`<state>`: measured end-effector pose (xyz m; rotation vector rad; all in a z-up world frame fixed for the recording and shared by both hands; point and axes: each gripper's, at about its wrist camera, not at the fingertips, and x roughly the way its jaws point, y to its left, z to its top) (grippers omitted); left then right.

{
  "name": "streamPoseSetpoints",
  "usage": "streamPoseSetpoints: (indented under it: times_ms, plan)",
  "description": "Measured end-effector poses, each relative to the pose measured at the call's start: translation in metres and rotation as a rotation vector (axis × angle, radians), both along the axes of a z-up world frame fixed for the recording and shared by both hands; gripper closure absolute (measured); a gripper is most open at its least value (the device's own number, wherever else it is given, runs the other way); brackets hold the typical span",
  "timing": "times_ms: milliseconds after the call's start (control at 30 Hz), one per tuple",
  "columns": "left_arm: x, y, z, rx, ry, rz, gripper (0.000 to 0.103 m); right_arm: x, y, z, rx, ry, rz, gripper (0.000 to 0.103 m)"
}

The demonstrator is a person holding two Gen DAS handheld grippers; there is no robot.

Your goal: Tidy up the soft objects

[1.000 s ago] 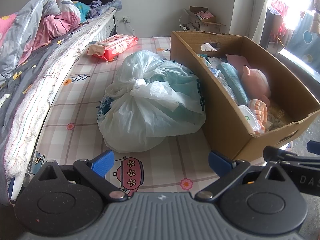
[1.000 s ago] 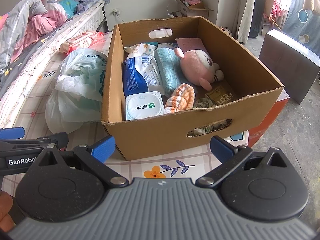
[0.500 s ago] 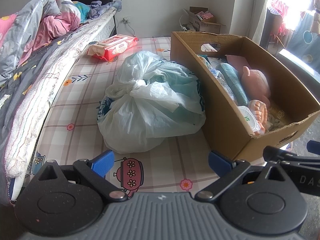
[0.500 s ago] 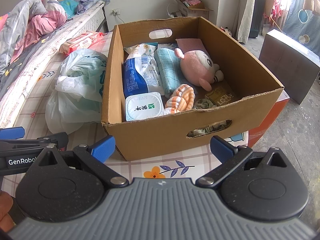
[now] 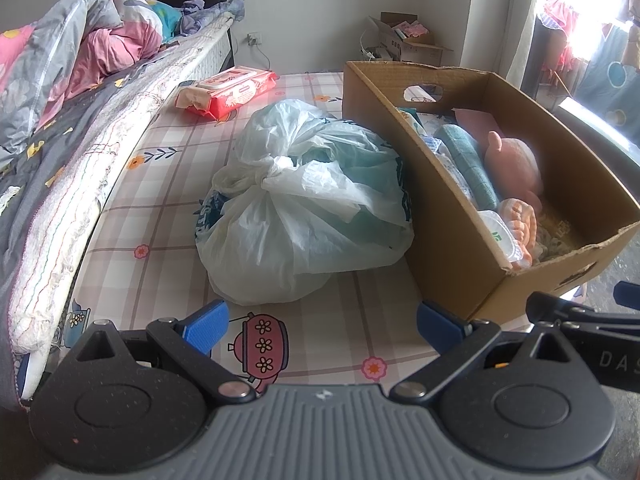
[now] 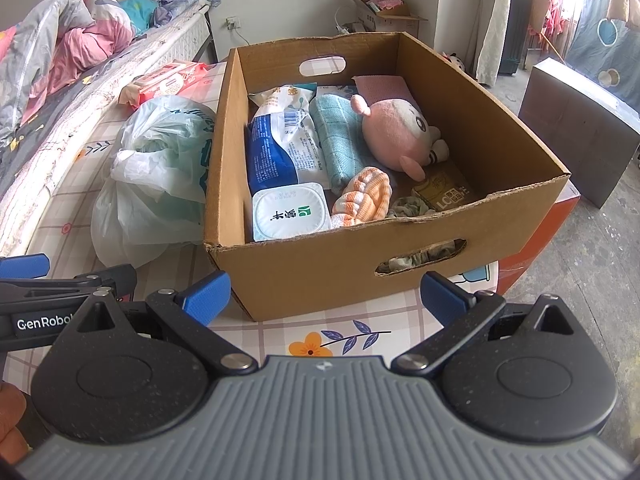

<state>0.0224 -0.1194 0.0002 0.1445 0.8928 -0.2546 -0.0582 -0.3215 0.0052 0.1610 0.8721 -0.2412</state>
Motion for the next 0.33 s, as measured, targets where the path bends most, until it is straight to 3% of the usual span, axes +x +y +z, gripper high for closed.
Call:
streamPoseSetpoints:
  times_ms: [333]
  plan:
    - [0.0000,0.0002,-0.0013,-0.001,0.003,0.000,0.002,0.0005,-0.0009,-0.0005,-0.001,0.003,0.001,0.001]
